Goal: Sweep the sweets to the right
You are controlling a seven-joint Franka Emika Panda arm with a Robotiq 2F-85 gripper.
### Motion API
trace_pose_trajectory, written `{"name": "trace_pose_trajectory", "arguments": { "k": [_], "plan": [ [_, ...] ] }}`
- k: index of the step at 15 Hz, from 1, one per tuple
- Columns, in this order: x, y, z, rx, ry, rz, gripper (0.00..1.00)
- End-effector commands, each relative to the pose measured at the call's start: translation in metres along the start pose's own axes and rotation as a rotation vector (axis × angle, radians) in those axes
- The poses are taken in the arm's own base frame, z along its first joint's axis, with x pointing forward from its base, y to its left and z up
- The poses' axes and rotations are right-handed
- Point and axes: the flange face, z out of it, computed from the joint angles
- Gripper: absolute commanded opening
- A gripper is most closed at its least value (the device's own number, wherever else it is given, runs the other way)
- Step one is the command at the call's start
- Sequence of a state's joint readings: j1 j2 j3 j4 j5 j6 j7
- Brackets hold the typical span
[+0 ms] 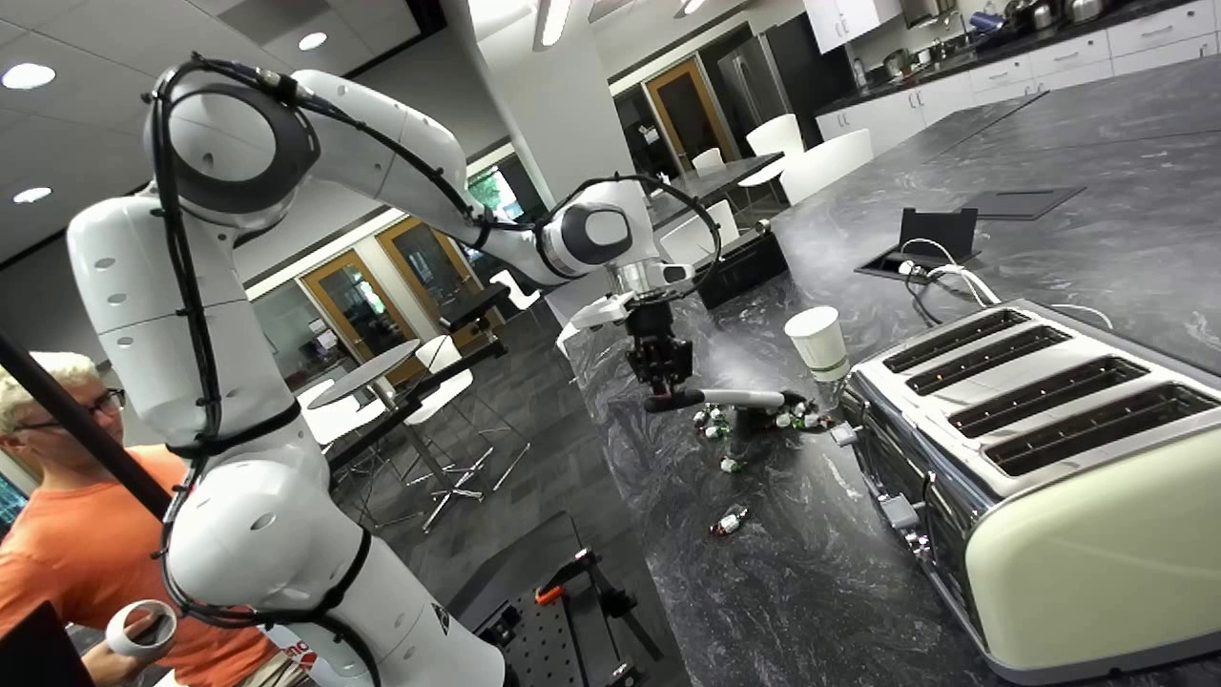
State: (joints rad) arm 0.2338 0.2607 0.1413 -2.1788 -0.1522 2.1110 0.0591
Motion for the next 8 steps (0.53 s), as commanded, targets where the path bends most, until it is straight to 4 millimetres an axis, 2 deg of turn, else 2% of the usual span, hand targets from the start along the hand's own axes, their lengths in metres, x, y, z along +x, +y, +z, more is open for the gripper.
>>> {"name": "trace_pose_trajectory", "arguments": {
  "k": [1, 5, 8],
  "plan": [
    [-0.038, 0.013, 0.001, 0.008, -0.073, -0.024, 0.15],
    [-0.061, 0.023, -0.003, 0.006, -0.096, -0.015, 0.15],
    [-0.066, 0.022, -0.025, 0.011, 0.017, 0.001, 0.15]
  ]
}}
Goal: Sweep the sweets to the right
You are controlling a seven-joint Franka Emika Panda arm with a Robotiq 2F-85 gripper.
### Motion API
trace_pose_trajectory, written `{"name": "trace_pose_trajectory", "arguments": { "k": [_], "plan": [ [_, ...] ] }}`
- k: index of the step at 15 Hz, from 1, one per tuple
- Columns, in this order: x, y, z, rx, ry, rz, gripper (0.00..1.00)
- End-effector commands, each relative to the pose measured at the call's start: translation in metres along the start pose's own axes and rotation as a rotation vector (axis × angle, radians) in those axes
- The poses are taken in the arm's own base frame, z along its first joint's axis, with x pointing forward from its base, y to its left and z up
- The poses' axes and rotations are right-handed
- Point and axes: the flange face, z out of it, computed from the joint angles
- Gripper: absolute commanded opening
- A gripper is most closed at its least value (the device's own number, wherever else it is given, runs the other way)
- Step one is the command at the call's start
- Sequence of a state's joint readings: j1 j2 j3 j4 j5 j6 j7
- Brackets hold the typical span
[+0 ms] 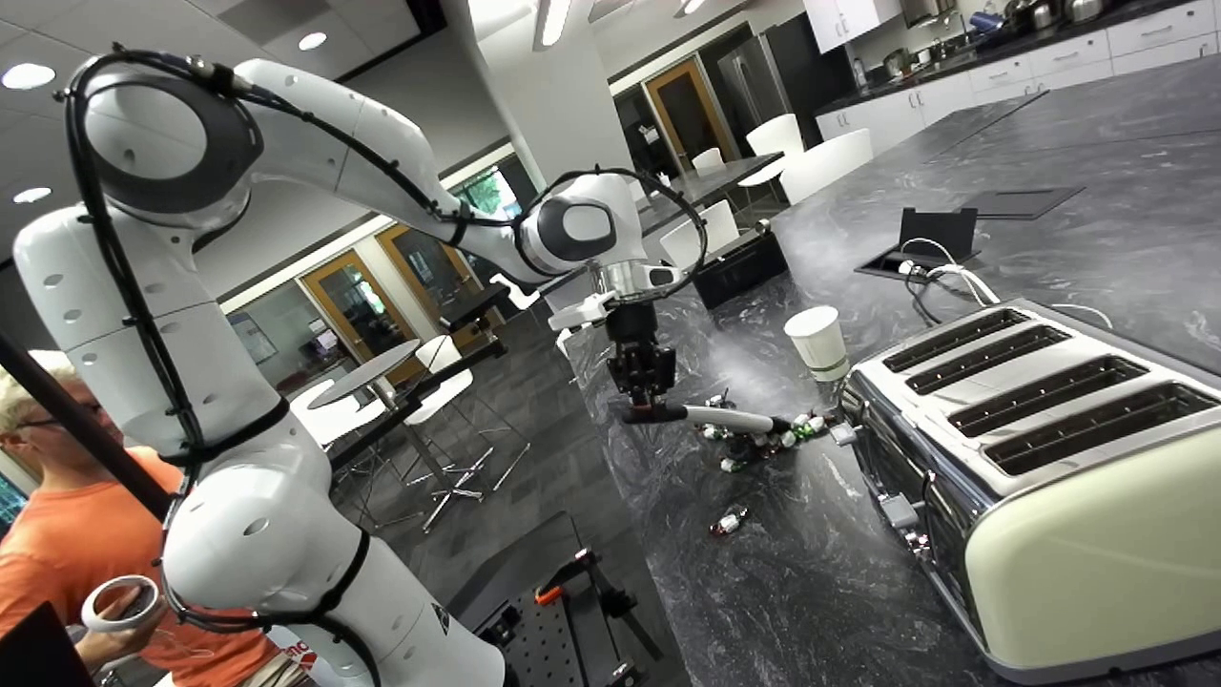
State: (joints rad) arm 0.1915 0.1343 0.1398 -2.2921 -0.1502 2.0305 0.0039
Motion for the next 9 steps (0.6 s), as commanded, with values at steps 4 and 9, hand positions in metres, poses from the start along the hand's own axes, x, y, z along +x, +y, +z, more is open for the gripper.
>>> {"name": "trace_pose_trajectory", "arguments": {
  "k": [4, 9],
  "plan": [
    [-0.022, -0.013, -0.058, -0.002, 0.277, -0.015, 0.15],
    [-0.009, -0.036, -0.093, -0.049, 0.400, -0.180, 0.15]
  ]
}}
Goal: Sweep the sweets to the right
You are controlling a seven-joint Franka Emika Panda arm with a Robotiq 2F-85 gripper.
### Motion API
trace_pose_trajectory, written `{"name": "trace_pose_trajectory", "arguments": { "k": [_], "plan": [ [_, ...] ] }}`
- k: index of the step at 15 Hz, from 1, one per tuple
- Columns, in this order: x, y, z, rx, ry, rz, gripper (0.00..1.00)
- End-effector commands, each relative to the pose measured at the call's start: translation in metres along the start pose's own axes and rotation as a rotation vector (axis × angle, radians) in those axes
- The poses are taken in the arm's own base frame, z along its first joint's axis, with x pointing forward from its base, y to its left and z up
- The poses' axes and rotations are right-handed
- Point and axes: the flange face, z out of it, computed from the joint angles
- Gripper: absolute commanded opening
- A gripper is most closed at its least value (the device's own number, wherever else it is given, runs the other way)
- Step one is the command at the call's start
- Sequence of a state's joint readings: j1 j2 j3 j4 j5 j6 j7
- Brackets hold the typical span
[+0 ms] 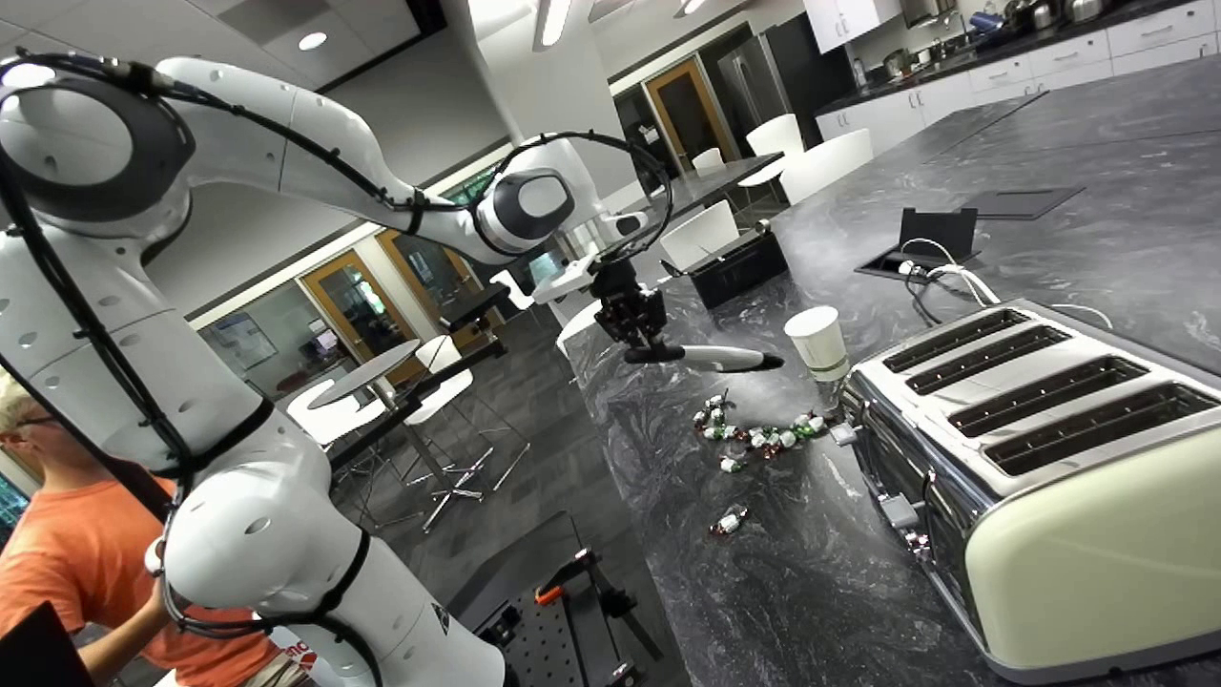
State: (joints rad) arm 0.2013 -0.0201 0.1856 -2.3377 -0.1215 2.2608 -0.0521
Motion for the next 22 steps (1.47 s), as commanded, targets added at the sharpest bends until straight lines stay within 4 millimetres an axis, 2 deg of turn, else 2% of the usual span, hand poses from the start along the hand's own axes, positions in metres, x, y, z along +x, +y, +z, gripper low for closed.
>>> {"name": "trace_pose_trajectory", "arguments": {
  "k": [1, 6, 10, 11, 14, 15, 22],
  "plan": [
    [0.015, -0.018, -0.017, -0.015, 0.065, -0.153, 0.15],
    [0.045, -0.056, -0.018, -0.088, 0.082, -0.422, 0.15],
    [0.063, -0.068, -0.005, -0.133, 0.090, -0.602, 0.15],
    [0.049, -0.070, -0.007, -0.114, 0.070, -0.542, 0.40],
    [0.058, -0.070, 0.003, -0.115, 0.063, -0.579, 0.40],
    [0.059, -0.070, 0.003, -0.115, 0.063, -0.580, 0.15],
    [0.060, -0.028, 0.025, -0.094, 0.006, -0.678, 0.15]
  ]
}}
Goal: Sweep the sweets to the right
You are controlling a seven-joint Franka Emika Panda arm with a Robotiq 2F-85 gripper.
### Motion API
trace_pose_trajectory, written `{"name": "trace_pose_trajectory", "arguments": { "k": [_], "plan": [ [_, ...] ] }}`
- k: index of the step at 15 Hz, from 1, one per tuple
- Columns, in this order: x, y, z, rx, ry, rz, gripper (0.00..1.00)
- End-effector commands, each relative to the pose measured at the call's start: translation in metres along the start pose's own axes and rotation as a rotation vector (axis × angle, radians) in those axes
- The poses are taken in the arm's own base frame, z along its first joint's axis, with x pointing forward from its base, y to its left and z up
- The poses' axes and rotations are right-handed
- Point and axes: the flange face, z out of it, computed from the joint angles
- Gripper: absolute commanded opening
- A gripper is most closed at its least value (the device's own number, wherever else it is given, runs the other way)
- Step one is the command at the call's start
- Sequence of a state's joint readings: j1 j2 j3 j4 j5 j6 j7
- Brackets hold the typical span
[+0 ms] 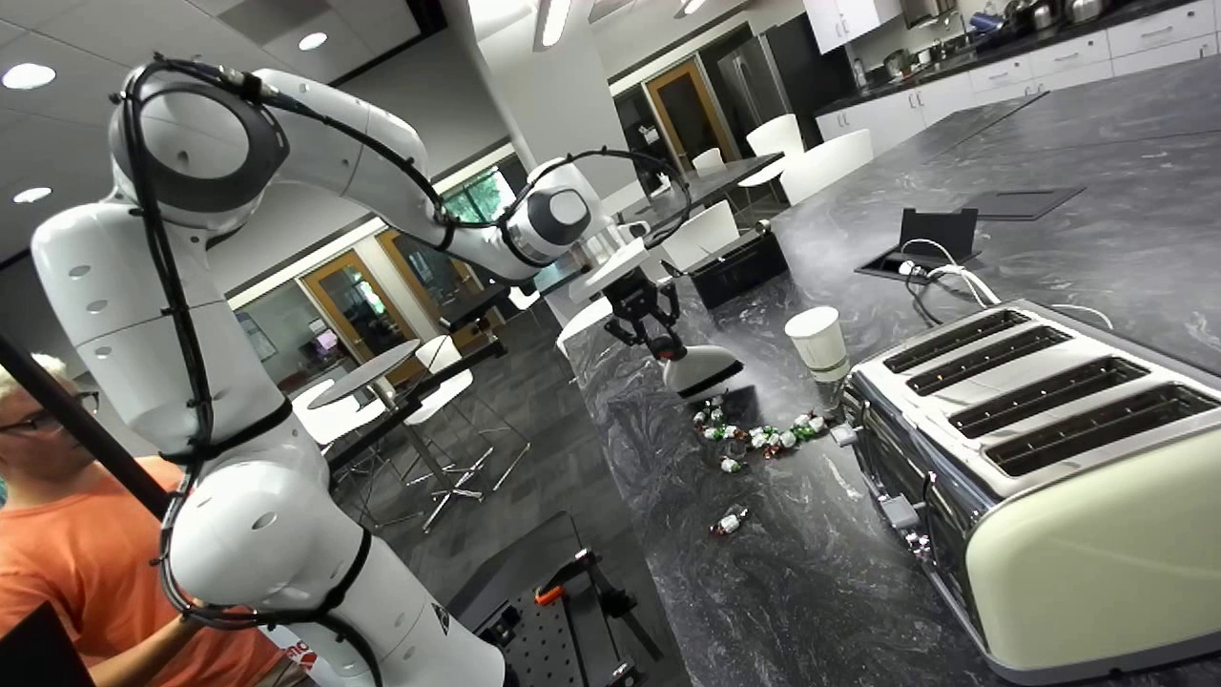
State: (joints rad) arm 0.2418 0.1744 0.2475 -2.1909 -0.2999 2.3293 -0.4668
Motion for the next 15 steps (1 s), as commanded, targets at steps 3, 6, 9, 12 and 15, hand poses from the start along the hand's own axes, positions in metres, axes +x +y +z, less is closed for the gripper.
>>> {"name": "trace_pose_trajectory", "arguments": {
  "k": [3, 6, 9, 12, 15],
  "plan": [
    [-0.027, 0.031, 0.013, 0.021, -0.028, -0.081, 0.15],
    [-0.042, 0.039, 0.021, 0.037, -0.041, -0.127, 0.15],
    [-0.059, 0.041, 0.028, 0.042, -0.071, -0.149, 0.15],
    [-0.080, 0.043, 0.036, 0.051, -0.114, -0.136, 0.15],
    [-0.103, 0.046, 0.044, 0.054, -0.157, -0.121, 0.15]
  ]
}}
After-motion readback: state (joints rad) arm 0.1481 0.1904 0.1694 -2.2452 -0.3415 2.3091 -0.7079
